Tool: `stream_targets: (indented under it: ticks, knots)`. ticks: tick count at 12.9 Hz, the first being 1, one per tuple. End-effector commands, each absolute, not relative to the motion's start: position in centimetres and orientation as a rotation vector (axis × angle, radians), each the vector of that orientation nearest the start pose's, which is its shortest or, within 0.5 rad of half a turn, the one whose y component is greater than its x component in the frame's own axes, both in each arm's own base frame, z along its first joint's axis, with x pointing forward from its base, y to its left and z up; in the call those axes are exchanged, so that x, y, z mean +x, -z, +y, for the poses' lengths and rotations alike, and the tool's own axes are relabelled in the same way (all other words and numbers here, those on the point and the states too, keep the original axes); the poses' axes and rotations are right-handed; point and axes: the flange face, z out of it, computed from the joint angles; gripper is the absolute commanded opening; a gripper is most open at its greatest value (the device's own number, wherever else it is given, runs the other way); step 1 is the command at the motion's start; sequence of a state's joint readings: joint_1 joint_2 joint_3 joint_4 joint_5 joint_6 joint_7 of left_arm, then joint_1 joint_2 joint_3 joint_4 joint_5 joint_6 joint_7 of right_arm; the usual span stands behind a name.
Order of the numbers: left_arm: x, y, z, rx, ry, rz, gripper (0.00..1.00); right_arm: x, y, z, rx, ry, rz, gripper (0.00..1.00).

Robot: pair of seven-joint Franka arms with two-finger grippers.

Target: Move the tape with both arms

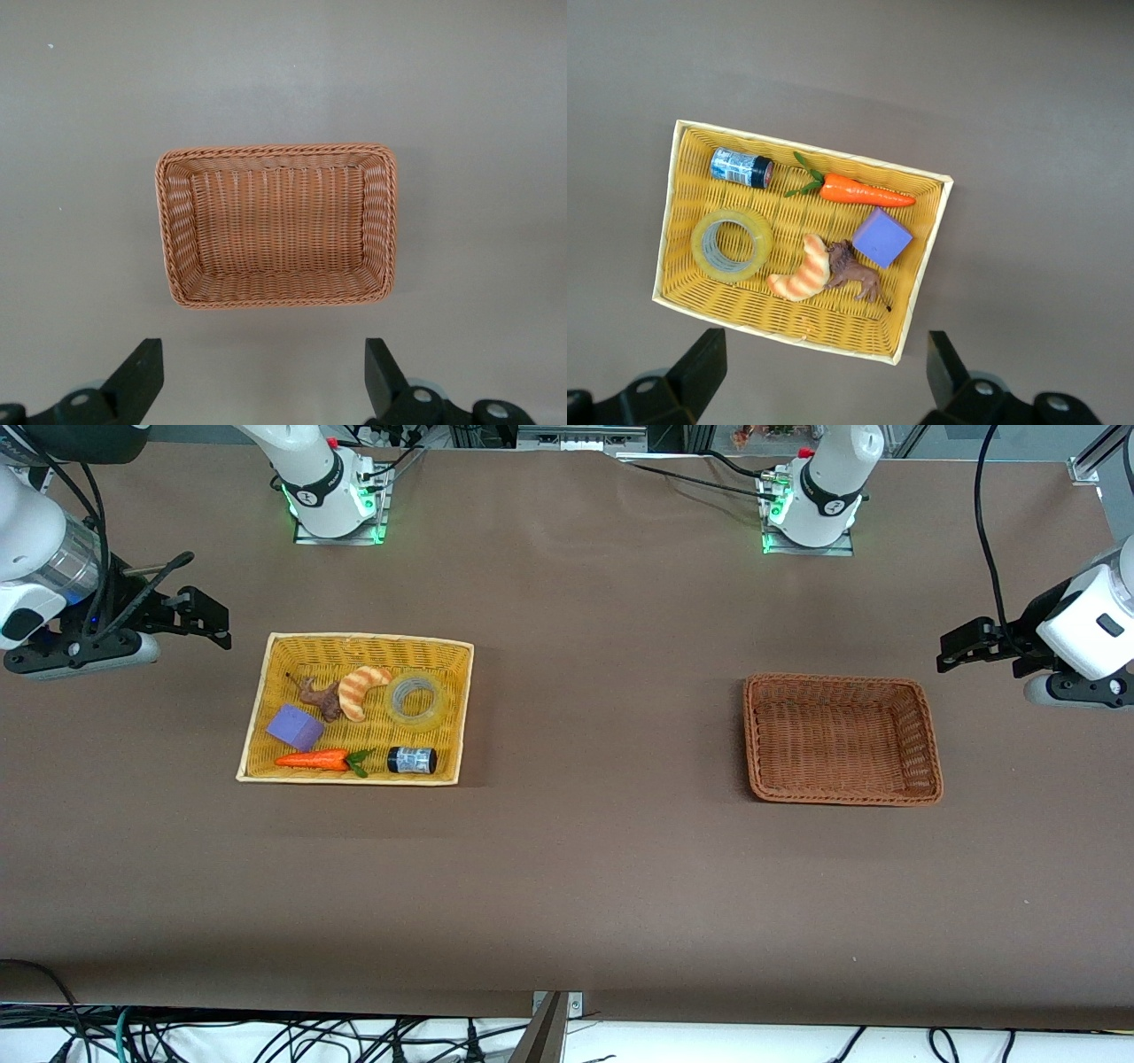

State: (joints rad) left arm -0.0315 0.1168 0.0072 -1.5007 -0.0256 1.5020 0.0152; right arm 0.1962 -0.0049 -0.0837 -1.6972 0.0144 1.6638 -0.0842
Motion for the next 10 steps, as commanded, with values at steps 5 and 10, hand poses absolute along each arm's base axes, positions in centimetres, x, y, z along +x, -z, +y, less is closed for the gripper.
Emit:
stream_targets:
  ticks: [5, 10]
  knots:
    - [58.15, -58.99, -2.07, -3.183, -0.161, 0.096, 1.0, 55.96, -58.4, 6.2, -3.122, -0.017, -0.297, 1.0]
    - [58.15, -58.99, -2.05, -3.182, -0.161, 0.096, 1.0, 55.81, -57.5, 6.71, -3.128, -0.041, -0.32, 1.0]
